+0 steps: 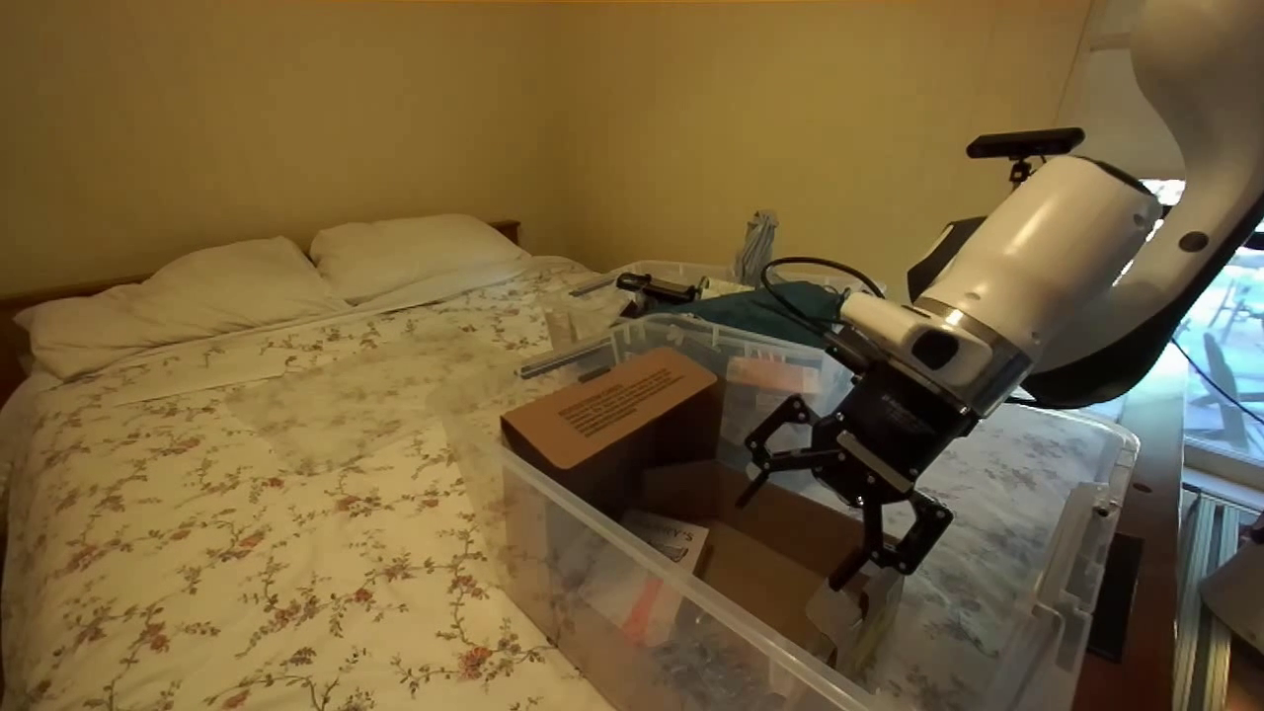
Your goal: Pick up the contents in the container to the left and put them in the container to the right
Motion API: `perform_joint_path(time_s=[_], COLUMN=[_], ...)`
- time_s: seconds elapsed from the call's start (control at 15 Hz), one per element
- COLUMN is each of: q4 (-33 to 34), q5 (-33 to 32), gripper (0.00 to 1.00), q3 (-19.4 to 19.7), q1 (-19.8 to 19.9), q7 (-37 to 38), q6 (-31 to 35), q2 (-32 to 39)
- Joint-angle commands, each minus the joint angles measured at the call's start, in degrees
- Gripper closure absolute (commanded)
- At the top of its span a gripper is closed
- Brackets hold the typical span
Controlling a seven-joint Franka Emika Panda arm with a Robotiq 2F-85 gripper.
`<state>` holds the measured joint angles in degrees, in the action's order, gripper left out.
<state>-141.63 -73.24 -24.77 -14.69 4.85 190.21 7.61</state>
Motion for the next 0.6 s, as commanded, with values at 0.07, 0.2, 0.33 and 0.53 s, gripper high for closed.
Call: perform_joint_path(time_s=[0.07, 0.2, 0.33, 0.53], q4=[-1.00, -1.00, 1.37, 3.67], q5=[5.03, 5.03, 8.37, 13.17], gripper=[0.00, 0.00, 0.00, 0.00], q3=[1.42, 1.41, 1.00, -0.05], q1=[-1.54, -1.54, -2.04, -4.88], q7=[-4.75, -4.76, -3.12, -5.12], q6=[0.29, 0.29, -0.44, -8.11], q2=[0.01, 0.04, 0.04, 1.22])
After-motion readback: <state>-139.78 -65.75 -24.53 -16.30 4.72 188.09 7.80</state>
